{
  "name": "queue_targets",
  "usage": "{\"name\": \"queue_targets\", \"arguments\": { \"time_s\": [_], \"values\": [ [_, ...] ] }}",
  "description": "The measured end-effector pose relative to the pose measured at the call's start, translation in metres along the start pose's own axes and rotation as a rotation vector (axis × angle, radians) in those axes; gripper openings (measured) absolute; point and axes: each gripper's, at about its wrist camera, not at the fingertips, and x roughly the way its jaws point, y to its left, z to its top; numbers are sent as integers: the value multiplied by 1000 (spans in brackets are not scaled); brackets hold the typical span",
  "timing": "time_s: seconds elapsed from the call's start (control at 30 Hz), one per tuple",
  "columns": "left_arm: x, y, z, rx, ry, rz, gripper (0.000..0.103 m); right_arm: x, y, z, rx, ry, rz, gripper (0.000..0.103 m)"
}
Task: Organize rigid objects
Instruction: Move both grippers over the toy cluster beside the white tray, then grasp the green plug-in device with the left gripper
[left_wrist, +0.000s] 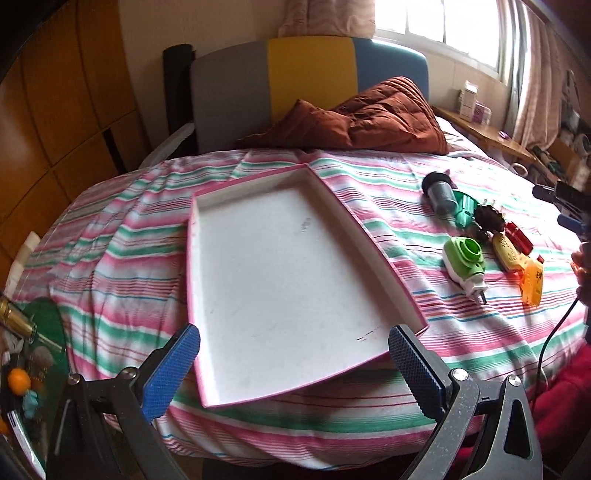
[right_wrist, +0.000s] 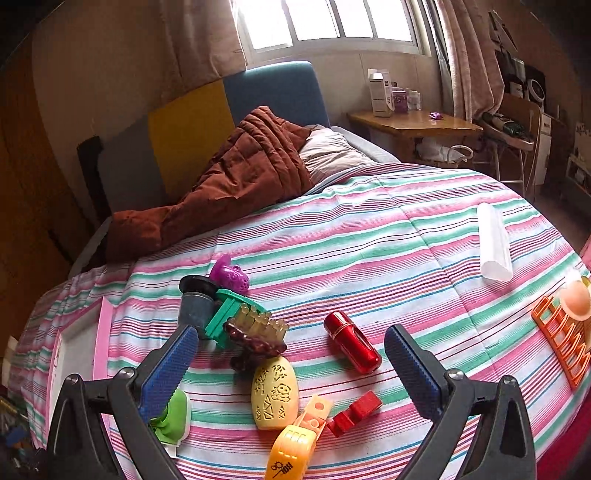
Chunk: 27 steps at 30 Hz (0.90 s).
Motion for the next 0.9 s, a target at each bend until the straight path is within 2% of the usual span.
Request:
{"name": "queue_targets", "arguments": {
  "time_s": [0.3, 0.47, 0.8, 0.9],
  "values": [
    [4, -54, 23, 130, -18, -57, 103, -8, -11, 5, 54, -36, -11, 103],
    [11, -81, 33, 171, -11, -128, 103, -10, -23, 9, 106, -46, -9, 103],
    [26, -118, 54, 203, 5, -258, 103, 2, -41, 8, 171, 32, -45, 103],
    [36, -128, 57, 207, 39, -299, 103, 4, -51, 7, 222, 53, -31, 103]
  ]
}}
